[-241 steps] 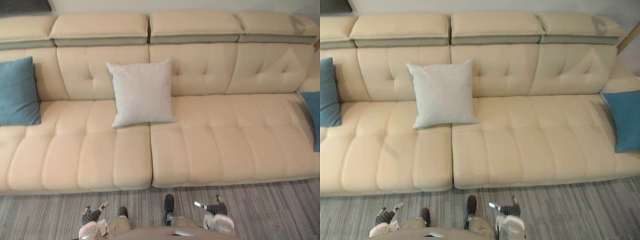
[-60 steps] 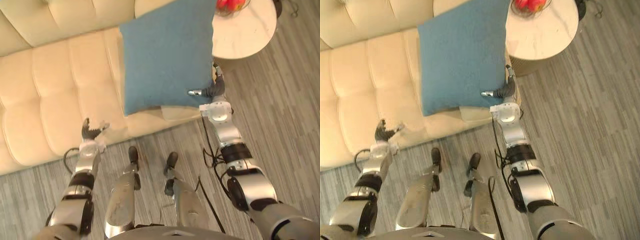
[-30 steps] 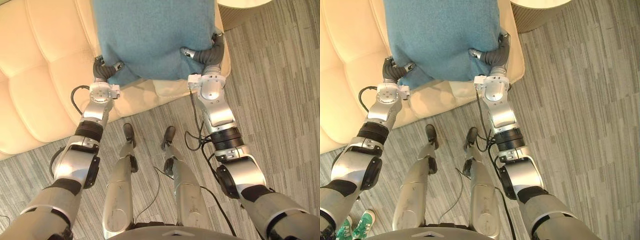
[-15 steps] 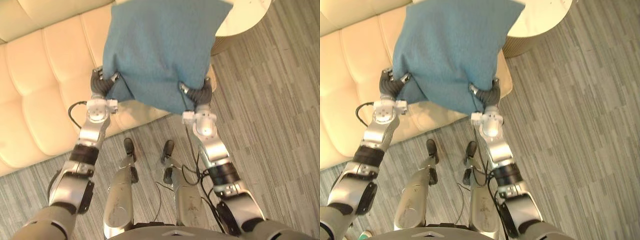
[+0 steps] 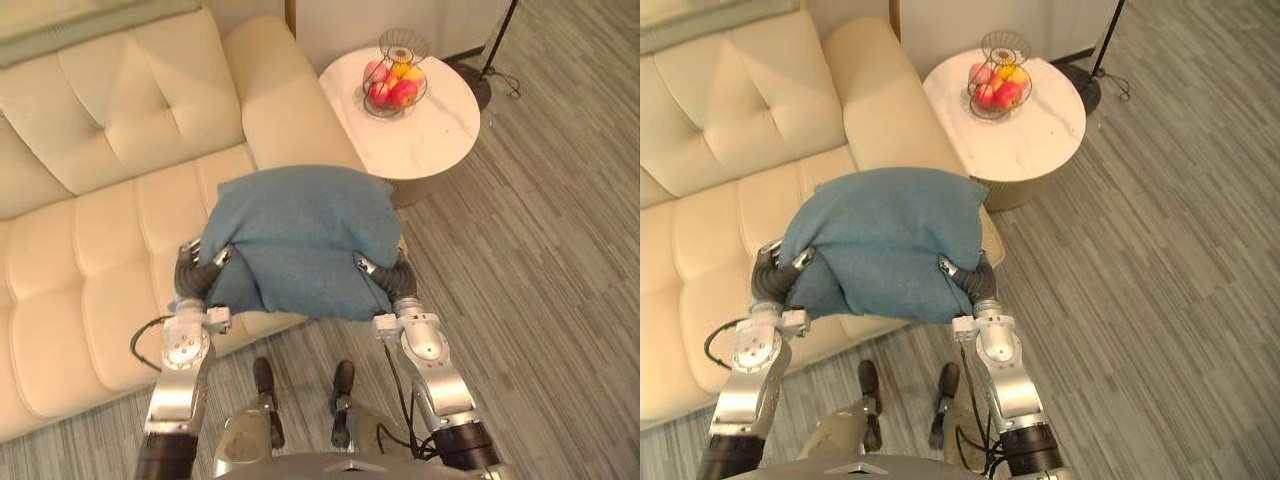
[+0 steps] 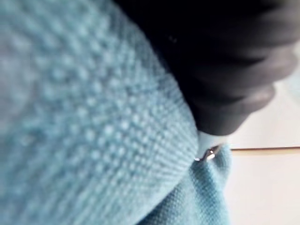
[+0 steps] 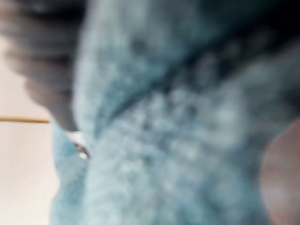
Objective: Pick up cushions and gather them together orderly.
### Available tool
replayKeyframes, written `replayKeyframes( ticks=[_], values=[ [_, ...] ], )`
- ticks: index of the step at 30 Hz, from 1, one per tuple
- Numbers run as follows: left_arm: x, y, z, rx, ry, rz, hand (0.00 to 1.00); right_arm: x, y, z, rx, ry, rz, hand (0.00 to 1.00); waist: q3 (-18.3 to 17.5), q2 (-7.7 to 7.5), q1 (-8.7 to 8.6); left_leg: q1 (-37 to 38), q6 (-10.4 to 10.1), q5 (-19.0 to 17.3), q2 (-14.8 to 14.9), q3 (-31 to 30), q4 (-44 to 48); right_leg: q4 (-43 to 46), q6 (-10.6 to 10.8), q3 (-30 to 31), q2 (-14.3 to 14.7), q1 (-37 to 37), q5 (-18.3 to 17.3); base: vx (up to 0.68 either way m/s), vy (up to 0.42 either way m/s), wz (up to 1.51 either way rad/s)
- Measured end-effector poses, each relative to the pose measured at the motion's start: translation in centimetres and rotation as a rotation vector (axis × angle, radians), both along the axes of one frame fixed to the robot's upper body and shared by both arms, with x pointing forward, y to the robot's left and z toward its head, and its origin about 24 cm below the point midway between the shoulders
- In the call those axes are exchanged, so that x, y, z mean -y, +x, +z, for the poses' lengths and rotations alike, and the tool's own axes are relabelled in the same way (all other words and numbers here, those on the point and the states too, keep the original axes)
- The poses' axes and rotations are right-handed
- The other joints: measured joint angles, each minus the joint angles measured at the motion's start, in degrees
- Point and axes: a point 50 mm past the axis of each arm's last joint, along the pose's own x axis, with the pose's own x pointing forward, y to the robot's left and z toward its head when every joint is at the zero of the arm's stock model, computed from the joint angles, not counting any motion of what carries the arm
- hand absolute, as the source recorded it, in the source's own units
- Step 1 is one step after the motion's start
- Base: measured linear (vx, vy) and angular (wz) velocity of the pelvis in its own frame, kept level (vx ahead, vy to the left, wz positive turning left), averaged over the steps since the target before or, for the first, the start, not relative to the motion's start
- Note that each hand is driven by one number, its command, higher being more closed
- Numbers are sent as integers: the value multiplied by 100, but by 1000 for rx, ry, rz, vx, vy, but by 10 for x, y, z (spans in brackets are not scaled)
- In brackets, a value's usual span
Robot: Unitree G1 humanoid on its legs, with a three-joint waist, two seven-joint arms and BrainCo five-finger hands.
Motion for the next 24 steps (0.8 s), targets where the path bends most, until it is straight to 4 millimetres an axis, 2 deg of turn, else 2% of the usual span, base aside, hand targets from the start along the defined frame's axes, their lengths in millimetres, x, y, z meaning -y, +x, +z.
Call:
replayKeyframes(
  ticks=[2,3,5,8,9,11,12,14,15,16,17,18,19,20,21,22,24],
  values=[
    [-2,-10,-3,-12,-13,15,100,-1,-4,1,7,6,21,100,-42,9,27,229,-7,-75,6,0,9,-87,11,13,17,272,4,46,32,-4],
    [-3,-17,-8,-26,-18,20,100,-3,-7,-1,0,12,34,100,-185,16,51,310,-29,-153,9,-3,50,-126,22,22,18,384,-5,38,34,-2],
    [-2,-21,-11,-31,-29,23,100,-3,-10,-2,-1,22,32,100,-256,28,70,315,-28,-310,22,-66,313,-134,62,-27,-8,550,-36,32,39,19],
    [2,-22,-12,-32,-48,15,100,-1,-18,4,28,32,20,100,-261,51,32,43,-53,-659,75,-440,1131,-108,89,-396,-81,872,-121,-25,49,62],
    [4,-23,-13,-29,-62,11,100,0,-20,10,56,36,16,100,-267,74,29,-247,-98,-879,153,-640,1701,-45,95,-646,-67,965,-188,-77,41,87],
    [5,-24,-14,-32,-77,8,100,0,-20,16,91,39,14,100,-276,111,59,-489,-164,-1032,232,-772,2039,17,100,-884,-50,1009,-244,-99,57,73],
    [5,-24,-15,-34,-77,10,100,1,-19,17,100,40,12,100,-279,104,124,-558,-65,-1228,306,-605,2109,60,97,-1025,-119,995,-249,-109,138,57],
    [5,-24,-15,-26,-86,12,100,1,-18,19,106,36,10,100,-318,127,133,-770,49,-1362,492,-33,2291,131,105,-1233,-365,840,-273,-93,202,61],
    [4,-24,-17,-26,-85,14,100,1,-15,20,114,32,12,100,-310,108,118,-975,131,-1405,577,74,2489,198,177,-1286,-628,698,-248,-63,213,45],
    [4,-23,-18,-29,-86,14,100,1,-14,22,119,28,10,100,-308,105,111,-1038,119,-1406,639,107,2539,216,204,-1300,-733,658,-232,-65,382,51],
    [5,-23,-22,-45,-90,15,100,2,-12,23,126,9,10,100,-315,115,70,-1094,27,-1391,880,162,2474,209,360,-1329,-960,658,-140,-24,352,34],
    [5,-24,-23,-50,-93,16,100,3,-11,23,128,-3,9,100,-332,143,69,-1082,-48,-1344,987,166,2379,203,439,-1332,-1020,658,-100,40,584,36],
    [7,-24,-26,-63,-102,17,100,5,-11,22,126,-20,-3,100,-414,273,55,-997,-466,-1059,1313,347,2104,164,718,-1360,-1104,688,-13,85,477,33],
    [7,-22,-29,-72,-102,13,100,4,-10,17,105,-14,-12,100,-411,230,7,-1010,-450,-660,1263,503,2132,134,831,-1365,-1233,761,22,128,584,45],
    [5,-21,-32,-87,-91,17,100,3,-9,8,66,1,-28,100,-437,-2,-26,-1050,-275,-826,995,544,2337,32,826,-1236,-1449,813,77,136,442,54],
    [1,-23,-33,-98,-72,16,100,1,-10,4,43,23,-35,100,-451,-98,-1,-1314,-104,-1287,922,473,3078,-34,886,-1230,-1600,981,203,131,418,35],
    [0,-25,-36,-112,-71,19,100,-1,-10,1,31,24,-26,100,-454,-99,92,-1422,25,-1817,899,486,3728,10,999,-1210,-1770,1079,266,107,426,2]
  ],
)
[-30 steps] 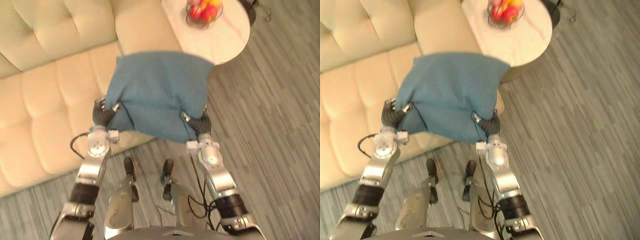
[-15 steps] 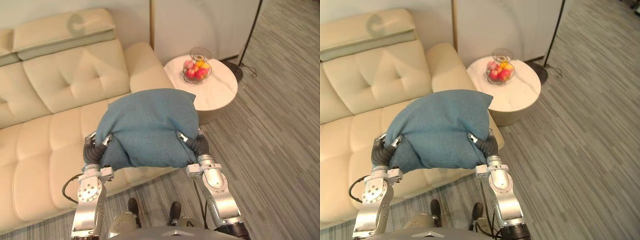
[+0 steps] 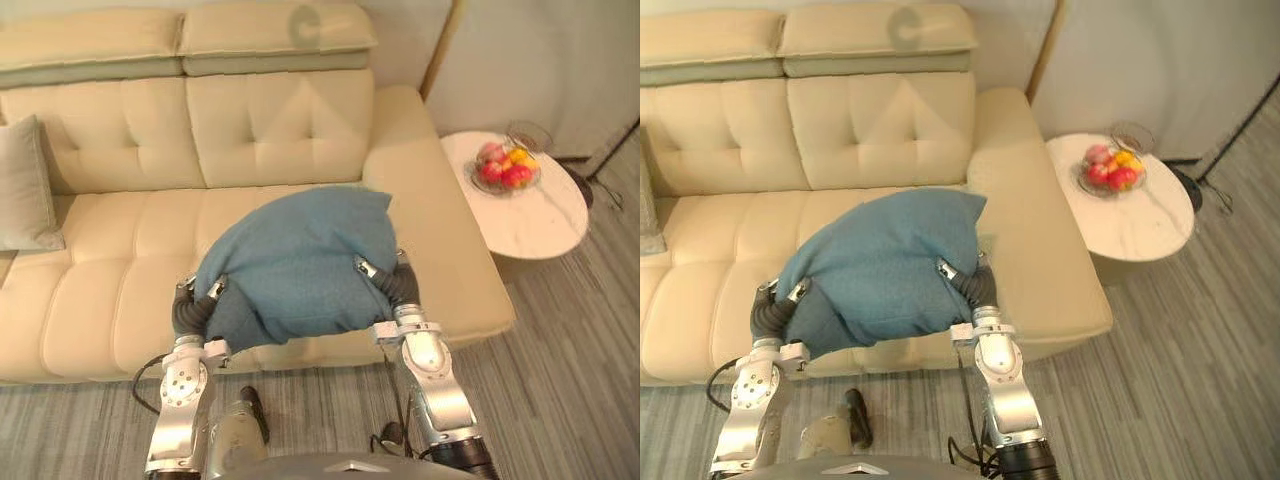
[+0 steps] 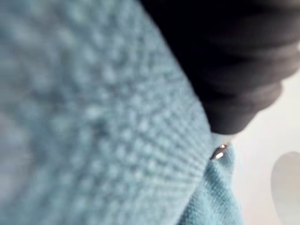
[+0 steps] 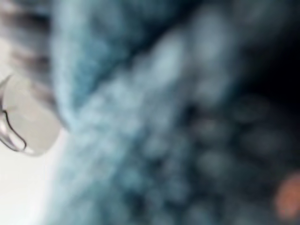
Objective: Pick up cushions and gather them together orderly.
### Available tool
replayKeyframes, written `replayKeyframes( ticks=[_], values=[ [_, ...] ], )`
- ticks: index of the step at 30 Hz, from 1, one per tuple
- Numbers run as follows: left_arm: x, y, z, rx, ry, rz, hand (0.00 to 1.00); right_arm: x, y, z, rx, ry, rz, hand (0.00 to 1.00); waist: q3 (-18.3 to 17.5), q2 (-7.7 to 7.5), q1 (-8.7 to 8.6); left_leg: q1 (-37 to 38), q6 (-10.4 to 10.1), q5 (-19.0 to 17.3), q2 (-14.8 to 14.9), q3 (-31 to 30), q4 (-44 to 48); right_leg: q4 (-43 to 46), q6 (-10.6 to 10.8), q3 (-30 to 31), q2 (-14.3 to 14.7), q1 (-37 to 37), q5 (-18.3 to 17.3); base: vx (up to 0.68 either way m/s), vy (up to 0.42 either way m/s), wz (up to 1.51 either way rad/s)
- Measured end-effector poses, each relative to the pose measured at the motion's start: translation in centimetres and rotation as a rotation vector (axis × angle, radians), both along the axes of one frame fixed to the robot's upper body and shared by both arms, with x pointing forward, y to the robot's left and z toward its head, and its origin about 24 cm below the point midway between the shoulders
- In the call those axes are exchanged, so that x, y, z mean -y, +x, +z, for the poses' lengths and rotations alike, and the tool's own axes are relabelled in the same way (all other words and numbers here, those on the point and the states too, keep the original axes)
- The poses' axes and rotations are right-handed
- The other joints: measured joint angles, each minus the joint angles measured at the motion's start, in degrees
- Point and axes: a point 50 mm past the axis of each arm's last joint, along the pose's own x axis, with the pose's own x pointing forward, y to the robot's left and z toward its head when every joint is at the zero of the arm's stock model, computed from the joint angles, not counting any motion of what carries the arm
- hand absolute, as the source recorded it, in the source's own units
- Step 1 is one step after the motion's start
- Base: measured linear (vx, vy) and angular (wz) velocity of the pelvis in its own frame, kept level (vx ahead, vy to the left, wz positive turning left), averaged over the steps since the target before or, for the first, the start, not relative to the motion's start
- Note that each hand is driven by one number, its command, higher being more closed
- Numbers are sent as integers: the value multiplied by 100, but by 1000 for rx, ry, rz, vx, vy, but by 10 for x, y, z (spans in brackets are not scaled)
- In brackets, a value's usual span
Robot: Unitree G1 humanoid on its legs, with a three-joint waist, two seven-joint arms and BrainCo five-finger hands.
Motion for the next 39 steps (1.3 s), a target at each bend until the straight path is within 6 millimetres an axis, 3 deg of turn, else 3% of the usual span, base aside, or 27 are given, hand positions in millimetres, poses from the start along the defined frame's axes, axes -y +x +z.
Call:
replayKeyframes(
  ticks=[1,2,3,4,5,6,7,8,9,10,12,17,23,27,31,34,35,36,37,39],
  values=[
    [-2,-1,-4,-16,2,7,100,-2,1,-5,-22,7,11,100,-23,-20,56,24,125,-239,-135,128,112,518,-41,112,-301,-274,26,94,541,-21],
    [-4,-1,-4,-16,6,10,100,-3,1,-7,-31,13,13,100,-28,-19,47,25,227,-286,-251,206,43,1158,-343,169,-537,-685,62,80,517,-20],
    [-5,-1,-3,-15,11,7,100,-4,1,-9,-42,15,14,100,-25,-15,24,37,369,-320,-353,216,-51,1805,-979,180,-682,-1094,23,93,461,0],
    [-6,-1,-3,-17,17,4,100,-4,2,-15,-67,20,11,100,-19,-12,-51,100,477,-302,-426,155,-210,2641,-1087,678,-533,-1535,-471,97,316,22],
    [-6,-1,-5,-25,19,1,100,-4,2,-20,-87,27,9,100,-9,3,-140,232,517,-268,-460,92,-374,3100,-785,1137,-142,-1737,-939,188,233,42],
    [-6,-2,-9,-43,17,-9,100,-3,1,-23,-101,30,12,100,5,4,-200,518,486,-159,-554,79,-691,3254,-713,1361,446,-1826,-1401,190,129,38],
    [-6,-3,-10,-49,17,-12,100,-3,1,-23,-100,30,12,100,27,1,-209,644,478,-121,-615,89,-818,3168,-711,1387,644,-1826,-1508,244,126,30],
    [-4,-3,-13,-59,13,-20,100,-2,1,-22,-98,31,8,100,23,-48,-234,922,471,-64,-784,120,-1101,2729,-714,1480,1123,-1816,-1665,215,85,18],
    [-2,-3,-13,-59,13,-29,100,-1,1,-22,-96,32,3,100,-1,-85,-259,1011,458,-46,-881,129,-1203,2317,-724,1580,1378,-1799,-1669,260,78,45],
    [2,-1,-12,-55,8,-50,100,2,1,-21,-91,32,-5,100,21,-1,-358,991,457,-42,-990,-47,-1188,2011,-863,1860,1587,-1746,-1387,271,65,57],
    [13,4,-9,-37,-7,-96,100,14,1,-22,-93,16,-25,100,39,123,-343,968,426,-24,-1047,-224,-1223,1839,-844,1847,1598,-1626,-1321,266,35,47],
    [22,5,-9,-32,-20,-138,100,23,-2,-20,-88,6,-49,100,38,125,-310,1193,220,190,-1190,-669,-1583,1629,-874,1575,1527,-1281,-1337,187,-16,35],
    [24,5,-8,-28,-21,-147,100,25,-6,-12,-52,9,-61,100,22,149,-287,1482,225,211,-1267,-707,-1893,1138,-887,1584,1537,-880,-1340,100,11,6],
    [25,8,-6,-22,11,-153,100,26,-5,-11,-45,5,-70,100,-42,233,-300,1711,226,211,-1285,-649,-2223,590,-848,1684,1622,-603,-1128,59,29,-15],
    [22,26,11,41,129,-135,100,22,4,-2,-4,-3,-93,100,-72,294,-325,1682,226,212,-1308,-588,-2352,360,-810,1796,1636,-642,-1019,48,30,-17],
    [17,50,25,93,208,-111,100,14,27,18,79,-14,-100,100,-84,350,-345,1372,231,216,-1306,-457,-2216,326,-814,1922,1638,-942,-877,34,22,-23],
    [15,69,37,128,235,-85,100,9,42,31,125,-9,-119,100,-21,289,-355,659,197,90,-1271,-422,-1362,337,-856,2003,1473,-1118,-755,0,0,0],
    [14,76,42,143,250,-80,100,8,47,36,142,-6,-128,100,12,253,-341,493,199,-24,-1280,-390,-1286,355,-847,2079,1410,-1197,-750,-21,58,-15],
    [15,89,55,185,277,-64,100,2,61,53,201,-7,-143,100,118,423,-324,537,171,906,-1115,-305,-2670,537,-800,2100,1505,-1391,-757,-8,69,-26],
    [15,101,70,227,295,-38,100,-1,67,66,251,-18,-169,100,172,455,-301,555,419,1322,-1207,-186,-2938,1076,-675,2182,1394,-1808,-862,-4,127,-16]
  ],
)
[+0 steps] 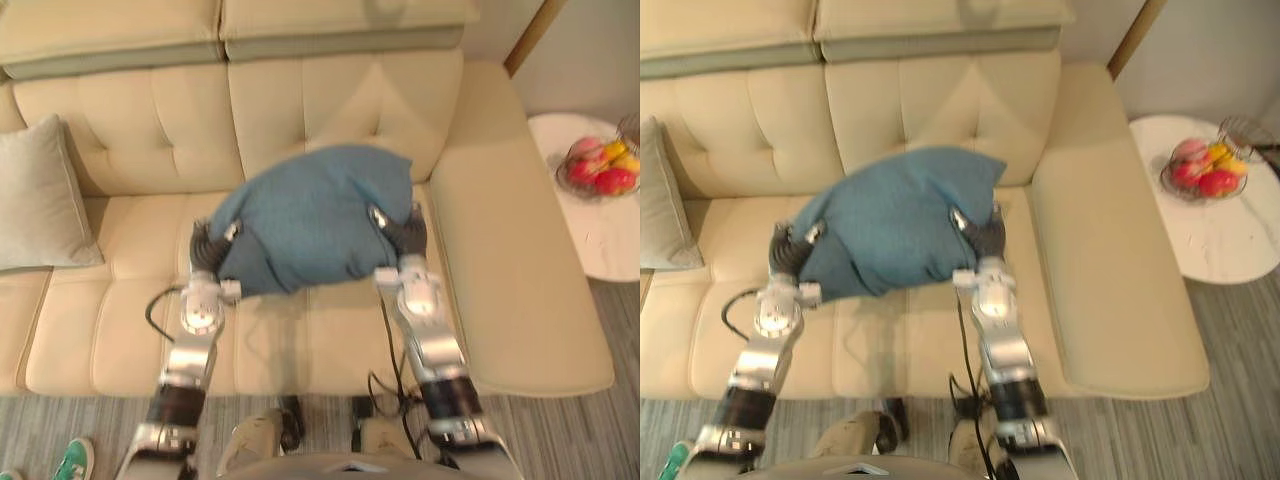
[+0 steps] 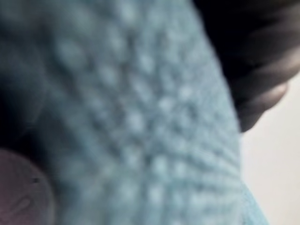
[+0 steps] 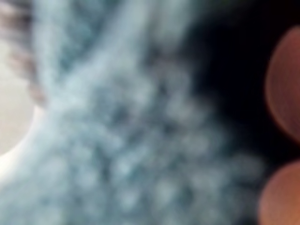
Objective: Pick up cushions and gather them together orderly.
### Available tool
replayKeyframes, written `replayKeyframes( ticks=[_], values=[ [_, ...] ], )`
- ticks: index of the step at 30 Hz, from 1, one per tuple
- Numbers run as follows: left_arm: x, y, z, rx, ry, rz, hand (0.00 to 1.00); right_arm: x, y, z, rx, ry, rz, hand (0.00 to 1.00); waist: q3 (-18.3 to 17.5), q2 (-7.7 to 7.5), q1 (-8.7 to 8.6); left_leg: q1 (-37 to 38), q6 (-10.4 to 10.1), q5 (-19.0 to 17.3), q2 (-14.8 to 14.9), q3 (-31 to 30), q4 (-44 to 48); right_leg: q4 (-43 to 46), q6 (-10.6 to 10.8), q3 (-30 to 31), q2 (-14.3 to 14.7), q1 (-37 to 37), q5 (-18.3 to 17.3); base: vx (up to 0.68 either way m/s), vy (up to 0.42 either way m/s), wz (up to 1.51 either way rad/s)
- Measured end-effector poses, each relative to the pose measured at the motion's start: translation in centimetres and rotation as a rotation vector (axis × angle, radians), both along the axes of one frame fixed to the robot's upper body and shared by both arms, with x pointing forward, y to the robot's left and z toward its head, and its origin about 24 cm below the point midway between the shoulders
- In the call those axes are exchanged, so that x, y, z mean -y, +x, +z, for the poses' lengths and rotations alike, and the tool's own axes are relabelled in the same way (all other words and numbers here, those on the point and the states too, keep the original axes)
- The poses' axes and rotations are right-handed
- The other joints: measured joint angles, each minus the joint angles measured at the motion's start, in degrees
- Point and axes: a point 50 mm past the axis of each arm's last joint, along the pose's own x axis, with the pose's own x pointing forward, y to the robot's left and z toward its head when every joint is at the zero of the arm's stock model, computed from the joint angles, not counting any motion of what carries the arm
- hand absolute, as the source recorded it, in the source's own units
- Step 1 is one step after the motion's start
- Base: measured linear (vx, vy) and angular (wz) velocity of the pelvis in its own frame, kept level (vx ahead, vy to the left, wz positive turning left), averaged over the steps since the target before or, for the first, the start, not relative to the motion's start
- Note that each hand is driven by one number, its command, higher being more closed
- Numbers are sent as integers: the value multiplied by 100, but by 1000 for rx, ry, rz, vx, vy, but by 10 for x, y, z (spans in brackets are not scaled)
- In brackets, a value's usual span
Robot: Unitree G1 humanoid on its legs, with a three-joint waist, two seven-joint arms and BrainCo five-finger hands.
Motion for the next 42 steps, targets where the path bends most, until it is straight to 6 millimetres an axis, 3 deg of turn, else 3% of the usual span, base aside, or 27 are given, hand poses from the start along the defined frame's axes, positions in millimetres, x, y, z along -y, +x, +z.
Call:
replayKeyframes(
  ticks=[3,4,5,8,13,14,18,22,32,37,40,42],
  values=[
    [-1,16,35,117,51,25,100,-7,5,20,78,30,-59,100,79,20,26,-185,85,-58,-36,-109,234,510,4,4,-76,-499,-487,-34,69,16],
    [-3,19,45,151,66,37,100,-10,6,27,102,43,-69,100,86,12,30,-241,104,-78,-54,-116,281,483,-4,5,-74,-607,-468,-68,-27,35],
    [-5,24,64,215,92,56,100,-14,7,40,158,46,-90,100,115,-12,32,-445,58,-196,-71,-149,532,460,-36,-14,-60,-756,-156,-86,-45,28],
    [-5,33,106,355,98,101,100,-20,11,74,281,59,-131,100,178,10,111,-815,-58,-315,105,-151,831,559,-39,-13,51,-1028,-180,-59,-91,1],
    [5,39,163,523,134,102,100,-18,-1,119,471,124,-199,100,215,17,9,-939,-118,-283,141,-134,802,658,-61,16,87,-1223,-166,-29,-43,-4],
    [9,41,183,576,154,102,100,-15,-3,134,532,140,-238,100,219,19,-11,-990,-141,-263,133,-117,759,656,-78,24,86,-1309,-147,-15,15,-5],
    [14,38,221,683,177,115,100,-15,-6,162,631,185,-267,100,281,35,-19,-1037,-193,-178,127,-85,662,659,-108,41,96,-1420,-119,-3,5,-5],
    [16,37,263,778,226,153,100,-13,-7,194,722,208,-290,100,450,33,27,-1224,-315,165,128,-109,268,632,-222,19,147,-1763,-12,-17,-45,3],
    [24,40,285,799,228,158,100,3,35,220,570,228,-328,100,1176,37,37,-1877,-545,958,188,-121,-321,383,-372,-224,244,-2423,264,-34,-46,10],
    [27,41,283,789,206,140,100,12,36,243,606,177,-338,100,1327,36,37,-2295,-559,1064,288,-121,-336,396,-445,-408,315,-2783,312,-8,-27,14],
    [33,43,281,778,171,104,100,18,39,252,594,167,-324,100,1528,33,23,-2586,-742,1197,335,-101,-346,432,-511,-479,331,-3051,360,-15,-24,12],
    [37,48,275,745,136,80,100,20,40,253,575,179,-312,100,1551,26,32,-2909,-754,1201,374,99,-408,570,-550,-458,335,-3491,388,-9,-3,-3]
  ],
)
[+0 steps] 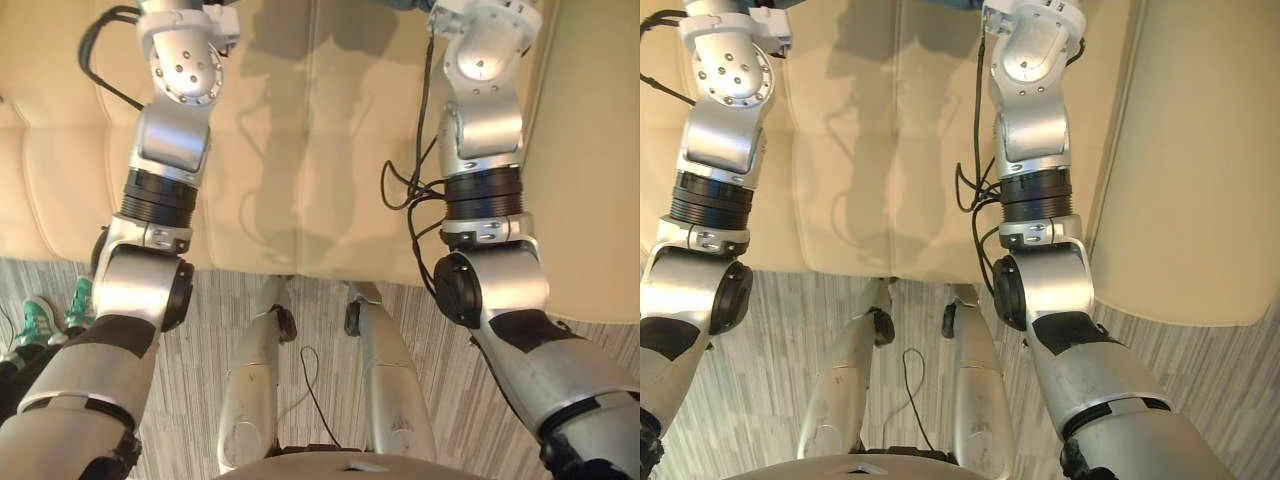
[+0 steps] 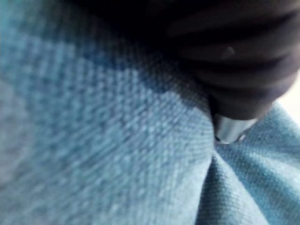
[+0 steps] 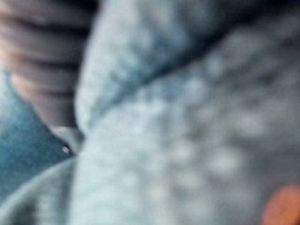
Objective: Pick up cushions and gather them together orderly.
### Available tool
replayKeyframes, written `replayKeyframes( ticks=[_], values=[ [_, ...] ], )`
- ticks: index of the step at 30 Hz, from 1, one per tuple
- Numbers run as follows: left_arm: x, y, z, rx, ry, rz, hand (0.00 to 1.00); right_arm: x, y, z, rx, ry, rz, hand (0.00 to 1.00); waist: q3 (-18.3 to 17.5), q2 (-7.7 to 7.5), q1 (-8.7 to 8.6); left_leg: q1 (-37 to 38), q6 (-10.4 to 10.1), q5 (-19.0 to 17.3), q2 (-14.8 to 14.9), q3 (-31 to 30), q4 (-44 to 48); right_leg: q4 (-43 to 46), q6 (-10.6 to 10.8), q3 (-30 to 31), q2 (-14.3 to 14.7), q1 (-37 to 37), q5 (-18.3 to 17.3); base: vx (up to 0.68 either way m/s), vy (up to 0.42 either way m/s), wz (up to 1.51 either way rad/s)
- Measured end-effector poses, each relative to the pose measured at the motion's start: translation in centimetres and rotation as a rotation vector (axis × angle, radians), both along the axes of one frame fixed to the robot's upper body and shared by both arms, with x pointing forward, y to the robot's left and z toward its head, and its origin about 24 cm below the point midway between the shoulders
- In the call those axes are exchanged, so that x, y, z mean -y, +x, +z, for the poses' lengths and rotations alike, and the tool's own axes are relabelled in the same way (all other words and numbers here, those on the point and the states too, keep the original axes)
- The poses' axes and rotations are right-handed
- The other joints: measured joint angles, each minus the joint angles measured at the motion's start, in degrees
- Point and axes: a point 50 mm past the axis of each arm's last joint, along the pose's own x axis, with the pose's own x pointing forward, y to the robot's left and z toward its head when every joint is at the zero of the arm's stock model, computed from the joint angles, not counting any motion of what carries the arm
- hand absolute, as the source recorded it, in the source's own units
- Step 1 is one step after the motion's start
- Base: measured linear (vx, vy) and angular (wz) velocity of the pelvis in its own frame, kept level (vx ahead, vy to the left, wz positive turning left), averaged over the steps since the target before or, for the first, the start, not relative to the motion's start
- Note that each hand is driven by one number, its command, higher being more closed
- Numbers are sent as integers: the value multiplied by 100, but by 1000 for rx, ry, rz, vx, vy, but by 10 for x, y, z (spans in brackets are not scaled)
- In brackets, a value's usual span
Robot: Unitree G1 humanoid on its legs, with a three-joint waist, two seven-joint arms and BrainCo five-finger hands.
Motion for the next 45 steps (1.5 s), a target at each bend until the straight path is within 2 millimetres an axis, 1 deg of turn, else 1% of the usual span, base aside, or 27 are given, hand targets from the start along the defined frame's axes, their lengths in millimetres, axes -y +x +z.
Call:
replayKeyframes(
  ticks=[1,2,3,4,6,7,10,16,19,20,23,25,26,28,29,30,33,34,36,38,39,40,41,42,43,44,45],
  values=[
    [1,1,-1,-5,-7,-6,100,1,0,1,0,0,0,0,37,3,-4,-40,10,-6,3,58,-19,45,0,8,-1,-74,0,-15,8,-8],
    [2,1,-1,-9,-15,-15,100,1,-1,2,2,2,2,0,99,-1,-13,-47,19,-9,3,100,-51,91,0,17,-2,-118,0,0,0,0],
    [6,3,-7,-34,-34,-47,100,6,-2,7,11,12,1,0,299,-7,-76,-139,90,44,-18,126,-83,178,0,31,-21,-270,0,0,0,0],
    [6,4,-10,-44,-34,-51,0,7,-2,7,9,16,3,0,301,-10,-82,-193,94,47,-19,135,-83,214,0,35,-25,-338,0,0,0,0],
    [7,8,-19,-80,-52,-68,0,10,-2,7,2,22,3,0,303,-13,-80,-318,133,77,-25,206,-118,289,0,64,-30,-533,-1,1,9,-5],
    [3,14,-30,-126,-82,-73,0,10,1,5,-16,45,32,0,308,-21,-57,-384,208,139,-35,262,-206,343,-1,127,-18,-694,0,2,13,-13],
    [-2,19,-44,-185,-128,-85,0,12,9,-3,-64,85,74,0,310,-23,-73,-518,226,163,-36,356,-207,464,-2,174,-19,-910,0,13,5,-8],
    [-6,20,-48,-197,-170,-94,0,25,9,-4,-71,101,88,0,330,-24,-90,-539,226,156,-37,364,-157,490,-2,172,-42,-920,0,0,0,0],
    [-11,20,-52,-205,-184,-84,0,32,12,-15,-100,108,85,0,330,-24,-99,-563,276,90,-37,375,-103,504,-2,165,-56,-920,0,0,0,0],
    [-16,20,-55,-209,-196,-79,0,36,14,-24,-120,116,83,0,330,-24,-117,-579,322,50,-37,376,-37,525,-1,167,-73,-920,-1,0,0,0],
    [-27,17,-56,-196,-213,-65,0,42,15,-33,-139,123,76,0,330,-24,-166,-600,365,20,-41,382,26,546,0,164,-95,-920,-1,0,0,0],
    [-40,11,-55,-170,-210,-36,0,58,9,-43,-127,145,47,0,331,-26,-187,-602,397,40,-39,376,102,612,0,161,-108,-919,-2,7,4,3],
    [-44,10,-55,-165,-208,-27,0,62,7,-45,-123,144,37,0,331,-26,-184,-602,397,40,-35,375,125,630,0,161,-110,-917,-2,0,0,0],
    [-66,2,-56,-140,-248,-2,0,79,0,-49,-110,135,0,0,330,-27,-188,-563,397,40,-23,374,167,667,0,160,-111,-875,-2,0,0,0],
    [-80,-2,-57,-128,-270,19,0,89,-5,-51,-100,140,-27,0,330,-27,-190,-523,397,40,-18,374,183,675,1,159,-111,-836,-3,-18,-31,0],
    [-99,-9,-62,-119,-296,49,0,104,-12,-59,-96,153,-63,0,331,-28,-191,-451,419,13,-4,369,245,676,2,152,-111,-733,-6,0,0,0],
    [-123,-20,-76,-112,-323,81,0,124,-22,-76,-113,163,-125,0,329,-32,-183,-346,515,-141,37,366,451,675,8,134,-111,-527,-29,-18,-22,0],
    [-132,-25,-83,-111,-340,102,0,132,-27,-85,-119,174,-147,0,329,-32,-184,-303,558,-203,51,368,552,675,11,131,-117,-445,-31,-37,-35,2],
    [-145,-34,-97,-121,-360,140,0,139,-34,-96,-123,172,-172,0,328,-34,-192,-281,626,-294,75,374,692,675,26,108,-136,-343,-39,-31,-29,4],
    [-158,-44,-120,-163,-370,179,0,146,-46,-112,-137,164,-202,0,328,-34,-176,-273,664,-355,128,366,877,677,32,39,-148,-226,-38,-19,-28,9],
    [-162,-50,-135,-191,-387,198,0,150,-52,-123,-153,152,-214,0,328,-34,-150,-236,675,-380,161,348,979,676,37,-5,-148,-120,-42,-16,-32,10],
    [-164,-53,-143,-210,-396,206,0,151,-54,-128,-163,148,-218,0,326,-36,-144,-206,680,-395,164,325,1006,678,40,-18,-148,-71,-46,-7,-23,9],
    [-166,-57,-158,-245,-411,216,0,151,-58,-135,-173,151,-222,0,326,-37,-124,-128,685,-426,171,299,1054,681,55,-33,-150,37,-60,-10,-31,10],
    [-167,-63,-185,-323,-433,229,0,151,-65,-152,-202,160,-234,0,326,-38,-93,58,668,-492,171,256,1129,701,63,-65,-165,267,-114,-11,-34,10],
    [-167,-66,-197,-356,-442,233,0,150,-67,-158,-218,157,-234,0,320,-49,-92,136,663,-528,172,238,1168,722,70,-82,-178,363,-148,-10,-39,11],
    [-166,-70,-213,-406,-453,235,0,148,-69,-169,-247,155,-224,0,303,-81,-81,273,666,-582,170,229,1217,763,90,-92,-196,508,-215,-5,-54,13],
    [-164,-78,-238,-486,-472,233,0,143,-72,-190,-308,148,-202,0,262,-155,-70,471,680,-687,175,221,1314,823,105,-117,-221,733,-325,2,-57,11]
  ],
)
